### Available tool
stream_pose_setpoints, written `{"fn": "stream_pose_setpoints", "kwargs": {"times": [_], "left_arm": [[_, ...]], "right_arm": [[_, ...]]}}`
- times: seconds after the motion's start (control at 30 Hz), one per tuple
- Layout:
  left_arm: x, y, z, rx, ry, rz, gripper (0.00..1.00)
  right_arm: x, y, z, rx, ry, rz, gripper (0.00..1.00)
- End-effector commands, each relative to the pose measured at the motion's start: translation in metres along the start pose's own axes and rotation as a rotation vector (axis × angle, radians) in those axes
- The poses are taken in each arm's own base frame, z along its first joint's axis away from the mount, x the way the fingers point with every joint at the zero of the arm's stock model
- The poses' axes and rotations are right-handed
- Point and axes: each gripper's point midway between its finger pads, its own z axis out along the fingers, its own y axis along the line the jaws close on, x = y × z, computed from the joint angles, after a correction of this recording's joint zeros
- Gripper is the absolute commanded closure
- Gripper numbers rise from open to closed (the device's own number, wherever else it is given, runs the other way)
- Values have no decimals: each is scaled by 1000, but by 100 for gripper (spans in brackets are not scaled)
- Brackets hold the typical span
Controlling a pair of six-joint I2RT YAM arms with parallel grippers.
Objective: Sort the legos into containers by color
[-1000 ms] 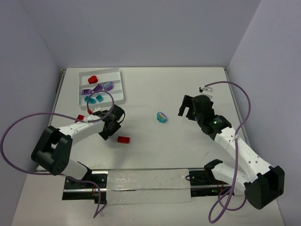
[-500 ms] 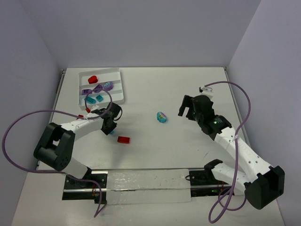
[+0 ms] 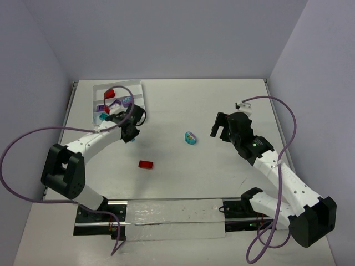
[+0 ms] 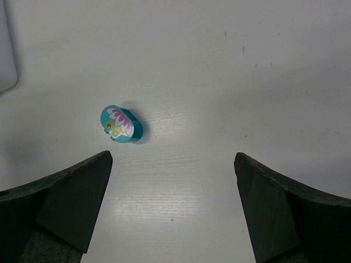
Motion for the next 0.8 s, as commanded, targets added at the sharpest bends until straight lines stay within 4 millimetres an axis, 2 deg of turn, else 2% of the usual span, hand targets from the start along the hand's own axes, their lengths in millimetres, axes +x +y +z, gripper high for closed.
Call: {"fn": "stream_pose_setpoints", "kwargs": {"times": [0.0, 0.07, 0.3, 0.6, 0.77], "left_arm": [[-90, -35, -22, 32, -158, 17, 100], [-112, -46, -13, 45, -160, -6, 100], [-138, -70, 34, 62, -113, -26, 99], [-136, -70, 84, 5, -86, -1, 98], [-134, -69, 98, -5, -62, -7, 98]], "right_arm": [[-15, 8, -6, -26, -44, 18, 0], [-15, 7, -6, -23, -44, 16, 0], [-24, 9, -9, -21, -62, 18, 0], [-14, 6, -3, -7, -37, 9, 0], [-12, 4, -1, 2, -31, 4, 0]]}}
